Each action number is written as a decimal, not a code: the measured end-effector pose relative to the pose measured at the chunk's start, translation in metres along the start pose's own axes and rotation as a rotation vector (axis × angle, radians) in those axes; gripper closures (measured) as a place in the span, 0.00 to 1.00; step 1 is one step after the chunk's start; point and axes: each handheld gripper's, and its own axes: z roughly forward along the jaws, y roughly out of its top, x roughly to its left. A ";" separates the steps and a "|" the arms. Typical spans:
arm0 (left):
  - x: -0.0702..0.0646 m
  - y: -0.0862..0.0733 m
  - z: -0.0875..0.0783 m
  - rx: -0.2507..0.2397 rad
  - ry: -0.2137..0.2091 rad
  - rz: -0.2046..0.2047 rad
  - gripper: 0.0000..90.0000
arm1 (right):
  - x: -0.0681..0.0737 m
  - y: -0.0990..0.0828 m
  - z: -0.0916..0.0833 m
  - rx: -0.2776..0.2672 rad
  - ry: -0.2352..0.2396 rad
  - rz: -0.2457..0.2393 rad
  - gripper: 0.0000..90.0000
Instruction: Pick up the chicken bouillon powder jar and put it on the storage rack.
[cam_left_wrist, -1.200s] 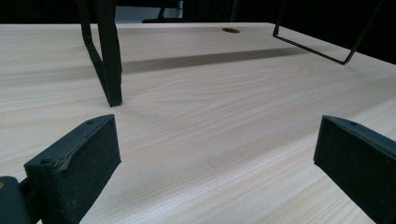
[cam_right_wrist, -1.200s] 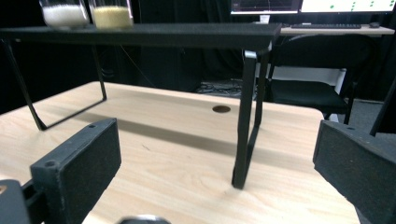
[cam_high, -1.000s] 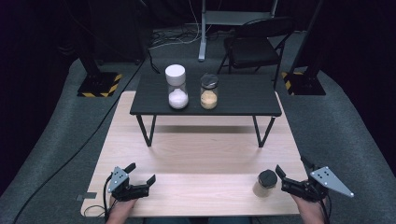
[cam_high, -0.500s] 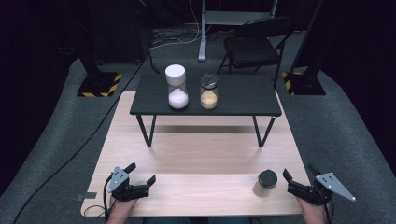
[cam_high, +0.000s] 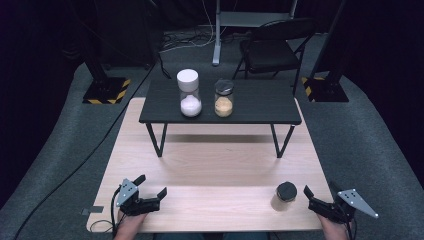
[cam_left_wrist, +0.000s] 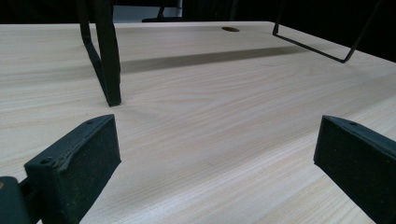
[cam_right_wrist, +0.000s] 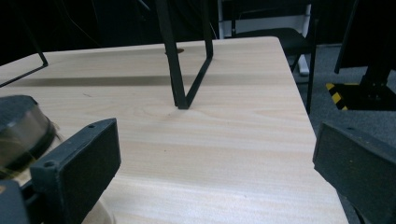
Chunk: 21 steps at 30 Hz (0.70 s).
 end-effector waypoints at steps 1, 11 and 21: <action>0.000 0.000 0.000 0.000 0.000 0.000 0.00 | 0.000 -0.001 0.000 0.002 -0.002 0.002 0.00; 0.000 0.000 0.000 0.002 -0.002 0.000 0.00 | -0.005 -0.009 0.006 0.036 -0.022 0.027 0.00; 0.000 0.000 0.000 0.002 -0.002 0.000 0.00 | -0.006 -0.010 0.007 0.050 -0.027 0.032 0.00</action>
